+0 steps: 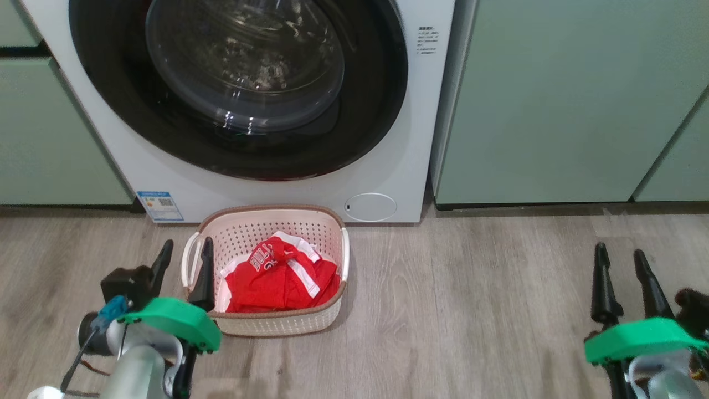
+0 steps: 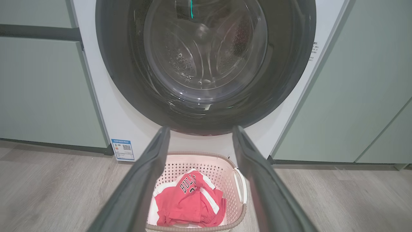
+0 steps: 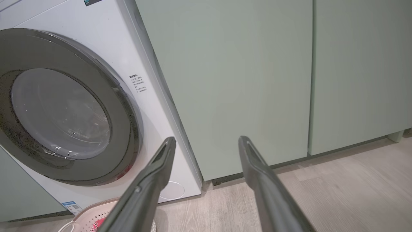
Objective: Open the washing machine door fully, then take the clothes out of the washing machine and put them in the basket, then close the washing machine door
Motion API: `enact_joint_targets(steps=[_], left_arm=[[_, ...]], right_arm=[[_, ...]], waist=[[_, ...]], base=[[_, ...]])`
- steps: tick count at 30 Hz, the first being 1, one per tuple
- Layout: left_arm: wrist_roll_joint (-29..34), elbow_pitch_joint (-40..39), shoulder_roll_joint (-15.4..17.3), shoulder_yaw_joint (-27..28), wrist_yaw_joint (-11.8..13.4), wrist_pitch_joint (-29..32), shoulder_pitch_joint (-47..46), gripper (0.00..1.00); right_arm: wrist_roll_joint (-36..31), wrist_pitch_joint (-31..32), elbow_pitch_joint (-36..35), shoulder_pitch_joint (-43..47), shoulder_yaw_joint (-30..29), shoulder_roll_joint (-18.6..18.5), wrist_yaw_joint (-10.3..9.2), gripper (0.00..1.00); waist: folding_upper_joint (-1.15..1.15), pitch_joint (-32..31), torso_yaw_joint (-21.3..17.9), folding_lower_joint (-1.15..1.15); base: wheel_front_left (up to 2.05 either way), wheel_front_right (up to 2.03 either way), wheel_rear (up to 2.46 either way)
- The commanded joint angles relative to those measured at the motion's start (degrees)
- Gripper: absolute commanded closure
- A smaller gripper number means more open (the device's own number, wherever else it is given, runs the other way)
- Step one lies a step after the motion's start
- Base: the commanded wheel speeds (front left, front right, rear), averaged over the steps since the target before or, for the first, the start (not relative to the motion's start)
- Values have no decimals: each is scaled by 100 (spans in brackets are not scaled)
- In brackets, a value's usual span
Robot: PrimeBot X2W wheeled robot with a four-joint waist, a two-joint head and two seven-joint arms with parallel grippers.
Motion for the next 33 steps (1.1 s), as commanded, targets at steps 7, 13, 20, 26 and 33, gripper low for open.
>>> enact_joint_targets(steps=[7, 13, 20, 26, 33], left_arm=[[29, -122, 7, 267, 6, -38, -84, 0], [44, -58, -8, 329, 6, -38, -78, 0], [57, -28, -23, 335, 6, -38, -80, 0], [17, 5, -21, 288, 6, -38, -93, 0], [-52, 39, -8, 262, 6, -38, -99, 0]], right_arm=[[-280, -35, -540, 236, -75, 40, -5, 0], [-392, -35, -603, 324, -183, 54, -5, 0], [-499, -35, -605, 352, -241, 81, -5, 0], [-523, -35, -579, 322, -237, 79, -5, 0], [-511, -35, -521, 299, -236, 81, -5, 0]], waist=[[0, -50, -95, 0], [0, -34, -104, 0], [0, -24, -79, 0], [0, -15, -77, 0], [0, -21, -76, 0]], base=[[0, 0, 0], [0, 0, 0], [0, 0, 0], [0, 0, 0], [0, 0, 0]])
